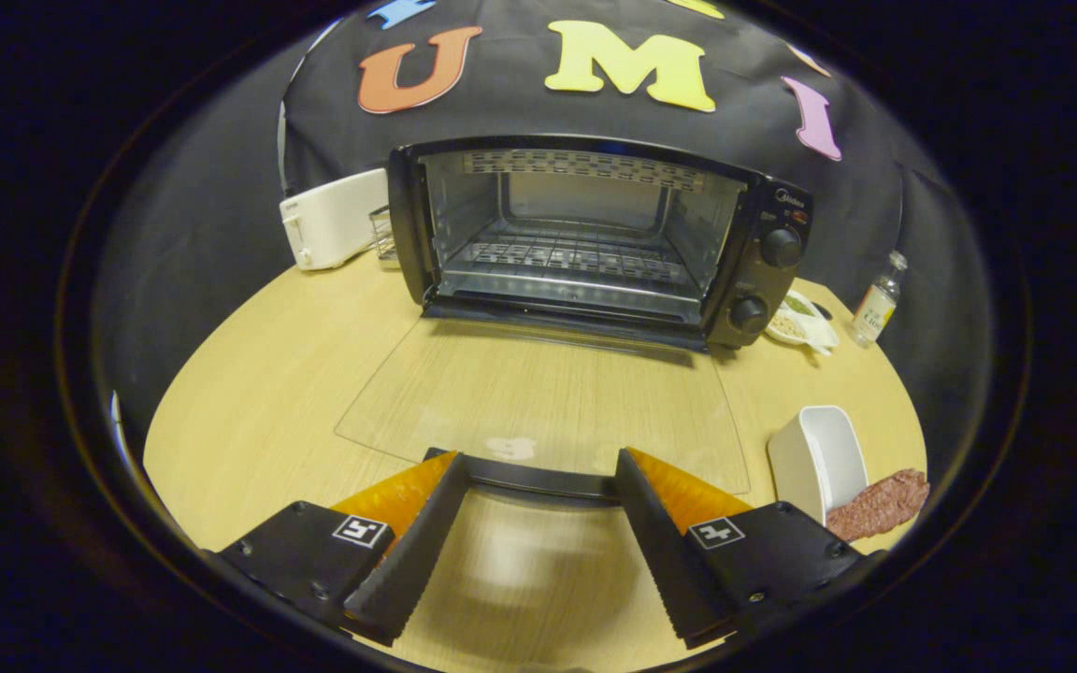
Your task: Open the toaster oven, put the food inside, and close the toaster oven door.
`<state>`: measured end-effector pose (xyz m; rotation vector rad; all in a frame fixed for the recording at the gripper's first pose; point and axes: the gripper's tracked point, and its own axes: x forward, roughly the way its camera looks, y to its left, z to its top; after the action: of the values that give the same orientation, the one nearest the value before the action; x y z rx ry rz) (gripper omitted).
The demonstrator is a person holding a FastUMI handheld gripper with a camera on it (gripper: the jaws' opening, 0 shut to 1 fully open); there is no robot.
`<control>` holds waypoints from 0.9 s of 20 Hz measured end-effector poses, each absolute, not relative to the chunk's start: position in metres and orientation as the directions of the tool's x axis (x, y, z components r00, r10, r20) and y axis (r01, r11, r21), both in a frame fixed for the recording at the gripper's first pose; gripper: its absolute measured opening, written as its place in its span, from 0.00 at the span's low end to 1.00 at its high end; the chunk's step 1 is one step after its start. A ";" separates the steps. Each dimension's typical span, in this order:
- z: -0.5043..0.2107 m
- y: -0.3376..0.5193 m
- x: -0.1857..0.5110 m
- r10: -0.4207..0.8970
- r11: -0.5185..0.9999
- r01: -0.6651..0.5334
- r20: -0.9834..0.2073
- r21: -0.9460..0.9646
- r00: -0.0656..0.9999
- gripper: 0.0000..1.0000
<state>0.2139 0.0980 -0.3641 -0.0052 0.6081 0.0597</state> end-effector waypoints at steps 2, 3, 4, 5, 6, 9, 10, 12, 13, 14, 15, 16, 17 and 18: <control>-0.359 0.096 0.214 0.107 0.994 -0.104 -0.575 0.037 0.811 1.00; -0.354 0.092 0.212 0.140 0.990 -0.116 -0.578 0.077 0.804 1.00; -0.348 0.081 0.210 0.156 0.988 -0.112 -0.575 0.111 0.803 1.00; -0.340 0.067 0.211 0.160 0.986 -0.105 -0.569 0.129 0.807 1.00; -0.332 0.051 0.214 0.164 0.985 -0.108 -0.559 0.132 0.813 1.00; -0.305 -0.010 0.217 0.164 0.986 -0.119 -0.524 0.119 0.836 1.00; -0.300 -0.032 0.213 0.164 0.986 -0.124 -0.524 0.111 0.836 1.00; -0.288 -0.075 0.202 0.162 0.987 -0.127 -0.521 0.103 0.838 1.00; -0.285 -0.097 0.194 0.153 0.988 -0.119 -0.521 0.098 0.840 0.99; -0.281 -0.120 0.187 0.134 0.991 -0.103 -0.520 0.088 0.844 0.99; -0.281 -0.138 0.178 0.121 0.992 -0.091 -0.522 0.083 0.844 0.99; -0.284 -0.155 0.168 0.112 0.993 -0.079 -0.530 0.084 0.841 0.99; -0.291 -0.170 0.159 0.100 0.994 -0.061 -0.548 0.089 0.831 0.99; -0.300 -0.185 0.149 0.088 0.994 -0.037 -0.568 0.101 0.818 0.99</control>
<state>0.1494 -0.1852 -0.2997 0.0865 0.6089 0.0672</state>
